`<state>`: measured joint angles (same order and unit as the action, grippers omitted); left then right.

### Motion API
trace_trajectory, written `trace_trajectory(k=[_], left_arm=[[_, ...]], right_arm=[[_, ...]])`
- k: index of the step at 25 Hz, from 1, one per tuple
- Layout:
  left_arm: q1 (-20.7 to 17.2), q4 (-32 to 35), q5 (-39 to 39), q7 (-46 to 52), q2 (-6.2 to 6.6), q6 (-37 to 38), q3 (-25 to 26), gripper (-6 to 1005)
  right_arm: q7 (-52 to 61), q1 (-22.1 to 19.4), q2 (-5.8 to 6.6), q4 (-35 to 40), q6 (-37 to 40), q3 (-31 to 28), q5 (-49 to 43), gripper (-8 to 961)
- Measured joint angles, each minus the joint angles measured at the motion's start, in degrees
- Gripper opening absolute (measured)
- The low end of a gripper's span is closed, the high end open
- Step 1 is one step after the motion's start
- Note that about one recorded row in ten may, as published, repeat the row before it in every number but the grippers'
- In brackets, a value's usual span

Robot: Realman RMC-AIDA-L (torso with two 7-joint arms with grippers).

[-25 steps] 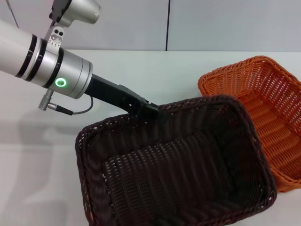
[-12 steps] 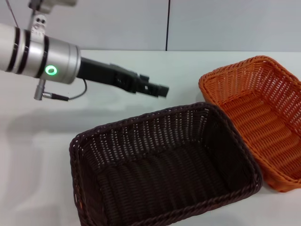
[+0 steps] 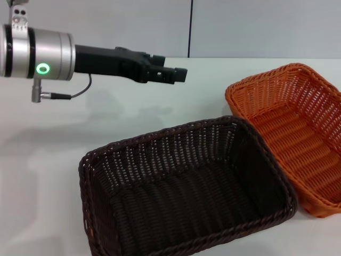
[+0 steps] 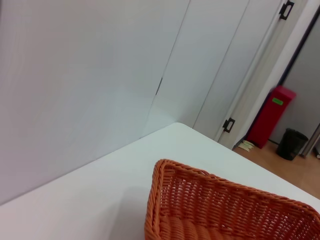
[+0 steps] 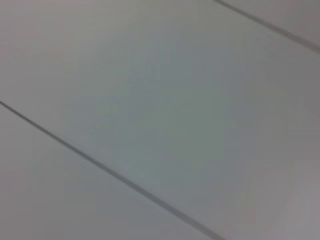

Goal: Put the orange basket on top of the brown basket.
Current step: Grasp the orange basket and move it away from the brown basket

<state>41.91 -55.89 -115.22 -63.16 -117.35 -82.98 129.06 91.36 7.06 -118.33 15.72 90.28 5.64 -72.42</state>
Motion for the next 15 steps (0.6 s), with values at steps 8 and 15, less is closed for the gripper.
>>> trace_trajectory(k=[8, 15], left_arm=[[1.27, 0.21, -0.17, -0.07, 0.17, 1.29, -0.53, 824], [2.26, 0.92, -0.88, -0.19, 0.76, 2.13, -0.81, 824]], right_arm=[[28.70, 0.37, 4.72, 11.61, 6.12, 7.80, -19.79, 726], [42.45, 3.05, 8.20, 18.82, 11.30, 7.70, -36.62, 725]])
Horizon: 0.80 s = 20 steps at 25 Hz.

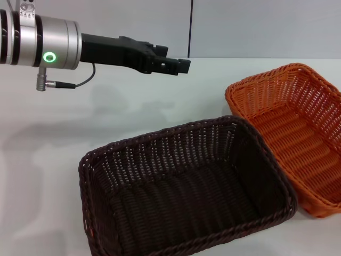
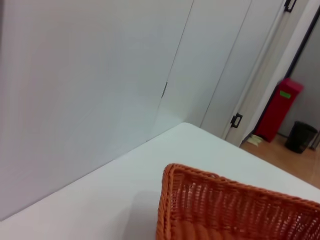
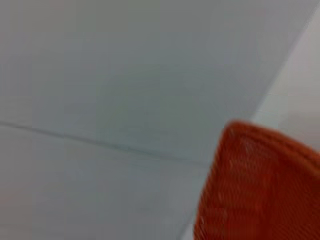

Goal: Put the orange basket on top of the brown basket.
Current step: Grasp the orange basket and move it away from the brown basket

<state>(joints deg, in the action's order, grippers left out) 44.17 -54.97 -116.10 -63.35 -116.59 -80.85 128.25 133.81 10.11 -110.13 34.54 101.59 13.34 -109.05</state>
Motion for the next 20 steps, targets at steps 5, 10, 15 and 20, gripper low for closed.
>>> trace_trajectory(k=[5, 10, 15, 20], left_arm=[[0.11, 0.84, -1.84, -0.02, 0.04, -0.02, -0.02, 824], [1.28, 2.69, -3.27, -0.37, 0.08, -0.11, -0.02, 824], [2.95, 4.03, -5.01, -0.47, 0.14, -0.50, -0.25, 824], [3.28, 4.42, -5.42, -0.47, -0.06, -0.14, -2.78, 824]], right_arm=[[5.55, -0.51, 0.66, 6.03, 1.18, -0.59, -8.19, 723], [6.77, 0.78, 3.32, 6.31, 0.14, -0.69, -15.59, 722], [7.85, 3.38, 4.75, 5.14, -2.78, -0.85, -21.35, 721], [7.81, 5.14, 4.81, 3.98, -2.34, -0.43, -20.82, 720]])
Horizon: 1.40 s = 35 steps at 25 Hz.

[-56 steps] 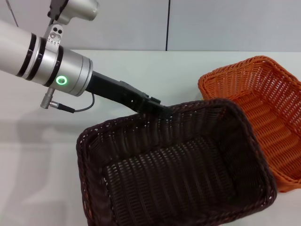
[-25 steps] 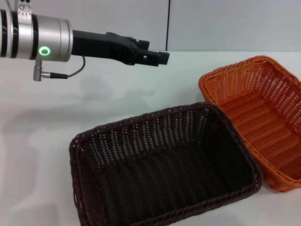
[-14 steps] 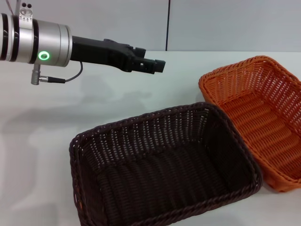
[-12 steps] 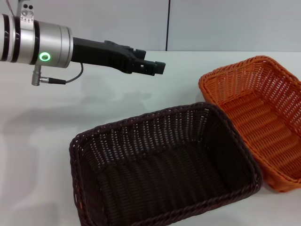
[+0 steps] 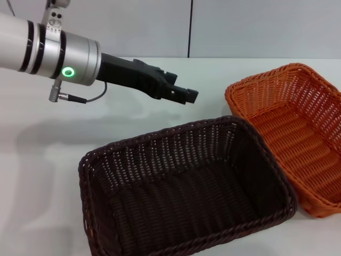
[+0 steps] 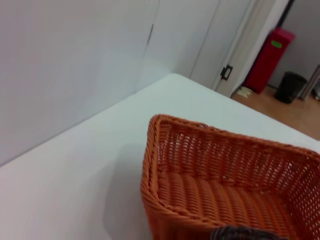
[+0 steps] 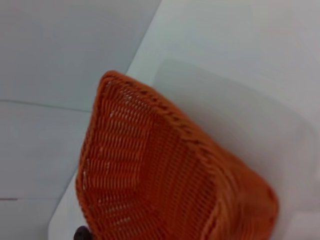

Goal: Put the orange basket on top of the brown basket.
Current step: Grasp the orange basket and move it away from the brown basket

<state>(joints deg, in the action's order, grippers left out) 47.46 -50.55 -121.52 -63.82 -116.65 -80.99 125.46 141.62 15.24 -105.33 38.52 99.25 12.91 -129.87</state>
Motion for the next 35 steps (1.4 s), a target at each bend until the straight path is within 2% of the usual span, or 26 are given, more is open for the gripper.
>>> trace_trajectory(k=[8, 18, 24, 25, 30, 35], left_arm=[[-0.14, 0.66, -0.06, 0.06, -0.01, 0.10, -0.87, 824], [-0.01, 1.62, -0.05, -0.04, 0.10, 0.26, -0.85, 824], [-0.33, 2.17, -0.03, -0.10, 0.20, 0.27, -0.80, 824], [-0.58, 2.15, -0.03, -0.09, 0.20, 0.18, -0.68, 824], [-0.93, 2.17, -0.03, 0.03, 0.21, -0.20, -0.78, 824], [-0.96, 2.17, -0.03, 0.09, 0.02, -0.45, -0.80, 824]], right_arm=[[-0.07, 0.89, 0.27, -1.06, -0.19, -0.10, -0.50, 718], [-0.44, 4.36, 0.28, -4.39, -0.30, -0.10, -0.45, 716], [-1.15, 6.17, -0.66, -5.41, -2.96, 0.83, -2.04, 715], [-1.28, 6.03, -1.12, -5.51, -5.43, 1.00, -2.35, 714], [-2.02, 5.62, -1.91, -5.81, -9.16, 0.66, -2.04, 713], [-3.08, 5.70, -2.58, -5.91, -10.31, 0.70, -1.80, 712]])
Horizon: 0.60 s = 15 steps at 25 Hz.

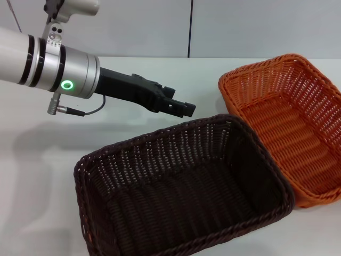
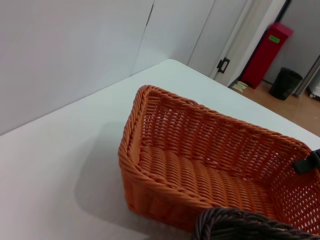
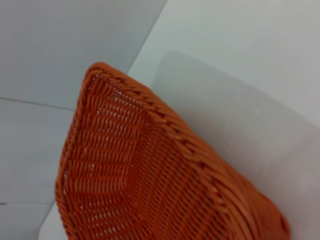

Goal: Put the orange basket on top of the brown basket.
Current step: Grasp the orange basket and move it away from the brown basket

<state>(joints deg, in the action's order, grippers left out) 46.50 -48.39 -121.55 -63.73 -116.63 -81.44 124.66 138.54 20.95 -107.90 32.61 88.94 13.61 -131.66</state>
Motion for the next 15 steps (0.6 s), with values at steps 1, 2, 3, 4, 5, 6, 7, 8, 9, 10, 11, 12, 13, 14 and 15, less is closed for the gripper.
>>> trace_trajectory(k=[1, 2, 3, 4, 5, 6, 7, 8, 9, 10, 11, 12, 13, 14, 15], left_arm=[[0.00, 0.00, 0.00, -0.02, -0.06, 0.00, 0.00, 824], [-0.01, 0.00, 0.00, -0.04, -0.12, -0.02, -0.02, 824], [0.00, 0.00, 0.00, -0.05, -0.15, -0.02, -0.02, 824], [0.00, 0.00, 0.00, -0.05, -0.16, -0.01, -0.02, 824], [-0.01, 0.02, 0.00, -0.09, -0.24, 0.08, -0.03, 824], [-0.01, 0.02, 0.00, -0.09, -0.24, 0.08, -0.03, 824], [-0.01, 0.11, 0.00, -0.12, -0.30, 0.18, -0.04, 824], [-0.01, 0.33, 0.00, -0.16, -0.32, 0.34, -0.03, 824], [0.00, 0.57, 0.00, -0.19, -0.34, 0.43, -0.03, 824], [0.02, 1.09, 0.00, -0.22, -0.36, 0.55, -0.04, 824], [0.02, 1.09, 0.00, -0.22, -0.36, 0.55, -0.04, 824], [0.03, 1.28, 0.00, -0.25, -0.38, 0.63, -0.03, 824], [0.03, 1.40, 0.01, -0.27, -0.41, 0.72, 0.02, 824], [0.01, 1.43, 0.00, -0.28, -0.42, 0.85, 0.13, 824], [-0.05, 1.47, 0.01, -0.29, -0.44, 1.21, 0.36, 824]], right_arm=[[0.00, 0.00, 0.00, 0.00, 0.00, 0.00, 0.00, 712], [-0.20, 0.02, -0.03, -0.08, -0.13, 0.03, 0.00, 712], [-0.45, 0.02, -0.06, -0.14, -0.25, 0.01, 0.00, 711], [-0.86, 0.00, -0.07, -0.19, -0.39, -0.12, 0.00, 711], [-1.28, -0.11, -0.08, -0.21, -0.67, -0.26, 0.00, 711], [-1.62, -0.23, -0.09, -0.22, -0.95, -0.36, 0.02, 702], [-2.02, -0.43, -0.10, -0.21, -1.65, -0.49, 0.04, 694], [-2.41, -0.67, -0.11, -0.22, -2.03, -0.66, 0.15, 685], [-2.70, -0.92, -0.11, -0.22, -2.45, -0.83, 0.37, 677], [-3.15, -1.53, 0.00, -0.22, -3.34, -0.96, 1.04, 668], [-3.15, -1.53, 0.00, -0.22, -3.34, -0.96, 1.04, 658], [-3.39, -1.95, 0.12, -0.19, -3.68, -0.99, 1.67, 647], [-3.64, -2.35, 0.24, -0.08, -4.00, -1.00, 2.35, 637], [-3.82, -2.71, 0.32, 0.09, -4.32, -1.03, 2.93, 626], [-4.14, -3.40, 0.43, 0.80, -4.86, -1.09, 3.92, 616]])
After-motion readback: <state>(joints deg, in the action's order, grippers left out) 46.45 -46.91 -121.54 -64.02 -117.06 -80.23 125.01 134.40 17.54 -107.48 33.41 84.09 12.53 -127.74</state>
